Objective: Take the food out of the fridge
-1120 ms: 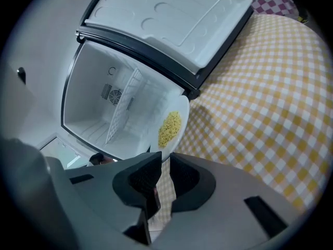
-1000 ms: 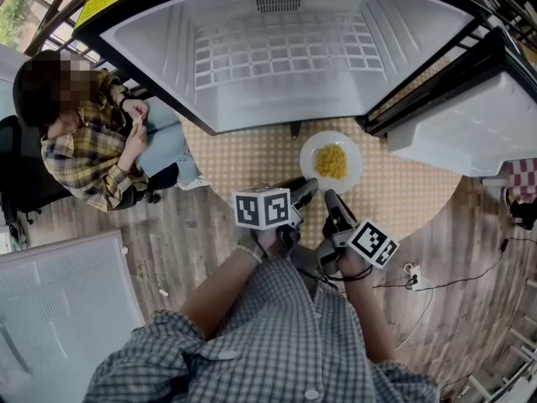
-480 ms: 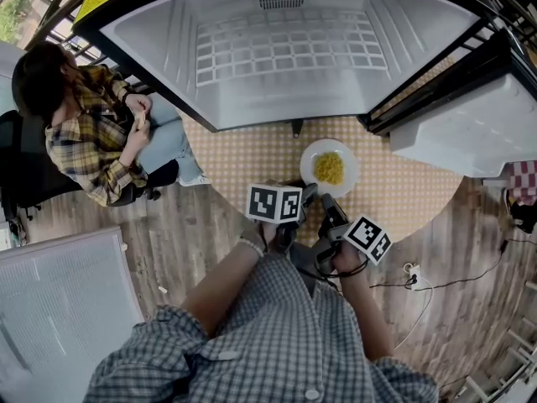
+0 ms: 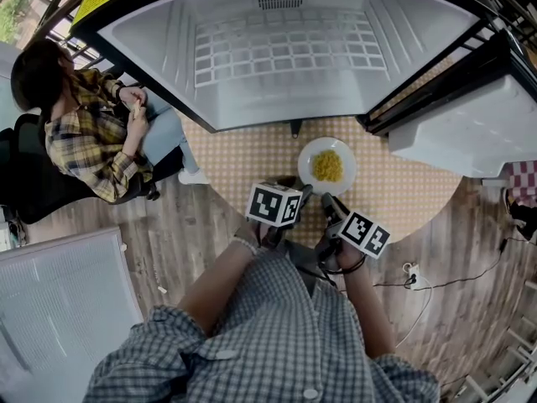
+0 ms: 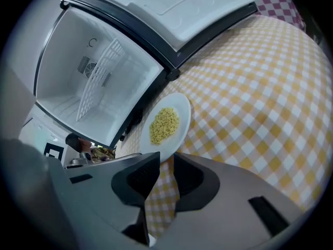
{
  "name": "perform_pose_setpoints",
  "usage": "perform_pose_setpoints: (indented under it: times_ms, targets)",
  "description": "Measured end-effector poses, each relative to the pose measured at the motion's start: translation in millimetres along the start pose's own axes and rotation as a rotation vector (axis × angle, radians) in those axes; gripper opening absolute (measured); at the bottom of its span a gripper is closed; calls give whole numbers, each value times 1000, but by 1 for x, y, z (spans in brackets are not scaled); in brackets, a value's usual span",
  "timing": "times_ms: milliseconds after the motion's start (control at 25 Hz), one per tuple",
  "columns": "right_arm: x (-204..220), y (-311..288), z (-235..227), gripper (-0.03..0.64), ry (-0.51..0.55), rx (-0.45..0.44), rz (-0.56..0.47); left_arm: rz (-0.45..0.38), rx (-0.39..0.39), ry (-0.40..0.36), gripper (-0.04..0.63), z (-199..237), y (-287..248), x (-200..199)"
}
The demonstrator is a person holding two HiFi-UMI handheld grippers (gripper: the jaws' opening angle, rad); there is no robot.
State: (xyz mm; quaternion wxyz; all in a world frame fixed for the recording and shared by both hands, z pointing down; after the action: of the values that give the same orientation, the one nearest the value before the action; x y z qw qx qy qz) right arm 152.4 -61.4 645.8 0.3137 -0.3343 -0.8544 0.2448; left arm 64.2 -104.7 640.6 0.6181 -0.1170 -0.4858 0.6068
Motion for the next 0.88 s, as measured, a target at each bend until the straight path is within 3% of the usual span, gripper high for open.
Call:
perform_pose_setpoints:
  times_ms: [200, 280, 320, 400, 520, 560, 640, 880]
  targets:
    - [-3, 3, -3, 95, 120, 30, 27, -32, -54, -40, 177, 14, 11, -8]
    - [-2, 5, -3, 114, 177, 46, 45, -87, -116, -78, 40, 19, 21, -16]
    - [-1, 6, -4, 118, 200, 57, 52, -118, -139, -105, 9, 20, 27, -21]
    - [-3, 12, -7, 118, 228, 84, 48, -169, -140, -155, 8, 16, 38, -31]
    - [-17, 29, -9, 113, 262, 155, -38, -232, -112, -214, 6, 7, 55, -45]
    - [-25, 36, -5, 85, 292, 173, -83, -252, -109, -235, 6, 4, 61, -49]
    - [-41, 47, 10, 35, 386, 192, -156, -288, -104, -267, 6, 0, 74, -58]
    - [-76, 64, 75, 17, 717, 175, -291, -402, -104, -255, 6, -7, 116, -82]
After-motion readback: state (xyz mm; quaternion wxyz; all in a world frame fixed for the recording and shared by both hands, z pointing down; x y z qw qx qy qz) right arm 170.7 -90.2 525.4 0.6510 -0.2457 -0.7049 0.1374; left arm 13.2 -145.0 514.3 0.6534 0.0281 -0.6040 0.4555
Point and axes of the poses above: the fingertips, and each gripper's own axes: y backward along the fingers, z to its left, x out of its underside, the point moved 2 cm from there along y, backward along the fingers, and after that the axes turned 3 degrees about y, right-handed, at the moved point
